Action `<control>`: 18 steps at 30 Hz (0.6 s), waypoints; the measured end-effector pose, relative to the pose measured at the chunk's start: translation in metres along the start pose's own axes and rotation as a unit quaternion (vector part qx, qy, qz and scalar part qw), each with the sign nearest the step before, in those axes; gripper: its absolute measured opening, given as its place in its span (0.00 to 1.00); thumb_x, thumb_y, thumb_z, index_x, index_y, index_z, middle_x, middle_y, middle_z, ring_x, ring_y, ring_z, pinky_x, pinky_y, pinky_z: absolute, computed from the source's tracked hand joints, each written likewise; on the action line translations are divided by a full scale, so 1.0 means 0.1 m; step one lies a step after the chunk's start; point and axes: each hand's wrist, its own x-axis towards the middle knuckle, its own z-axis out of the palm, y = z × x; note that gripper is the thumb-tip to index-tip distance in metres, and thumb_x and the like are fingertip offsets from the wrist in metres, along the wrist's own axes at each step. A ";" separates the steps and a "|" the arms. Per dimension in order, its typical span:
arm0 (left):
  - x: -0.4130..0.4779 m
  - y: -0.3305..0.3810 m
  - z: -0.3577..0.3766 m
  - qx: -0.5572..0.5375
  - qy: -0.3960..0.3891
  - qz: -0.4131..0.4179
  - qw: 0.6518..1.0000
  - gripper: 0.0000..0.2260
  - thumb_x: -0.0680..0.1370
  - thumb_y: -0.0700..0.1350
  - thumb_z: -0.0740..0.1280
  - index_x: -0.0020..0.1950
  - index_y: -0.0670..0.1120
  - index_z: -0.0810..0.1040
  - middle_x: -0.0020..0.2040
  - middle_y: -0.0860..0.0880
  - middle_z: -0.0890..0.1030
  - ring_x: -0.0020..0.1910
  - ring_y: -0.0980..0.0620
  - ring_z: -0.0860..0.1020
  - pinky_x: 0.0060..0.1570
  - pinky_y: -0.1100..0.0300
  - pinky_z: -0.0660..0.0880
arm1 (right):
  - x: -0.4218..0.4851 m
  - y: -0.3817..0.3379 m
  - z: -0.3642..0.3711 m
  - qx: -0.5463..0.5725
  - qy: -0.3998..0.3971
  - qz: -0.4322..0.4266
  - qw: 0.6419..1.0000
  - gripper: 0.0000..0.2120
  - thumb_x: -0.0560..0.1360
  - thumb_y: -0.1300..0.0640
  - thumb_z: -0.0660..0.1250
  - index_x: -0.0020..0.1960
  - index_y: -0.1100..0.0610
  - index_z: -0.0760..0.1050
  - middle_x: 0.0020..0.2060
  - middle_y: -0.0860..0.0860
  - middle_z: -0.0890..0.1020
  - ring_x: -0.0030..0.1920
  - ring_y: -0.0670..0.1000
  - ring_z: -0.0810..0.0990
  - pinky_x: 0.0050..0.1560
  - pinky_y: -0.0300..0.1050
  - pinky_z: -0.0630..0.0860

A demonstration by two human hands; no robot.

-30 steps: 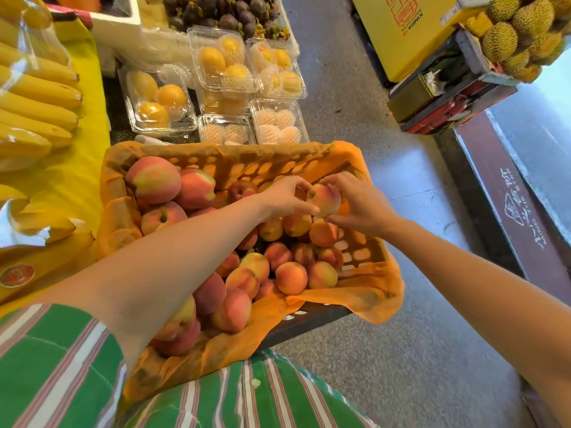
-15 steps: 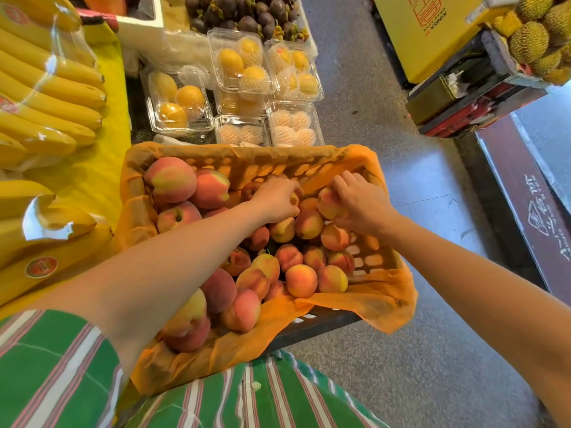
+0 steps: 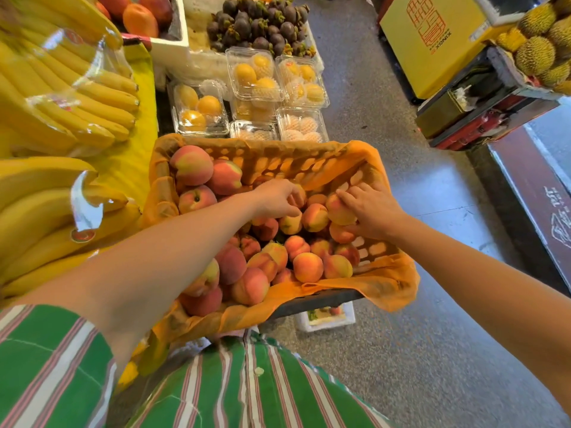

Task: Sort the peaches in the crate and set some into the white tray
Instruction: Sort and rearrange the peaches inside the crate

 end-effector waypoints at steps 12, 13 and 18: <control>-0.86 -0.08 -0.36 -0.024 -0.041 -0.036 0.998 0.07 0.77 0.47 0.69 0.53 0.49 0.83 0.50 0.51 0.83 0.51 0.52 0.81 0.53 0.55 0.78 | 0.09 -0.48 -0.29 0.120 -0.020 -0.055 0.991 0.29 0.74 0.41 0.66 0.71 0.49 0.65 0.64 0.52 0.74 0.63 0.54 0.72 0.60 0.50 0.70; -0.93 -0.07 -0.40 -0.015 -0.038 -0.036 0.999 0.07 0.76 0.47 0.69 0.53 0.48 0.83 0.47 0.53 0.82 0.48 0.53 0.80 0.51 0.56 0.77 | 0.09 -0.56 -0.35 0.157 -0.006 -0.070 0.985 0.28 0.74 0.42 0.67 0.71 0.49 0.67 0.63 0.51 0.74 0.62 0.53 0.72 0.60 0.49 0.70; -1.24 -0.13 -0.61 0.067 -0.163 -0.091 0.980 0.06 0.72 0.53 0.74 0.45 0.52 0.84 0.40 0.53 0.83 0.38 0.54 0.78 0.41 0.55 0.73 | 0.05 -1.08 -0.77 0.459 -0.089 -0.166 0.868 0.22 0.74 0.45 0.70 0.65 0.51 0.73 0.59 0.46 0.79 0.58 0.44 0.78 0.58 0.42 0.77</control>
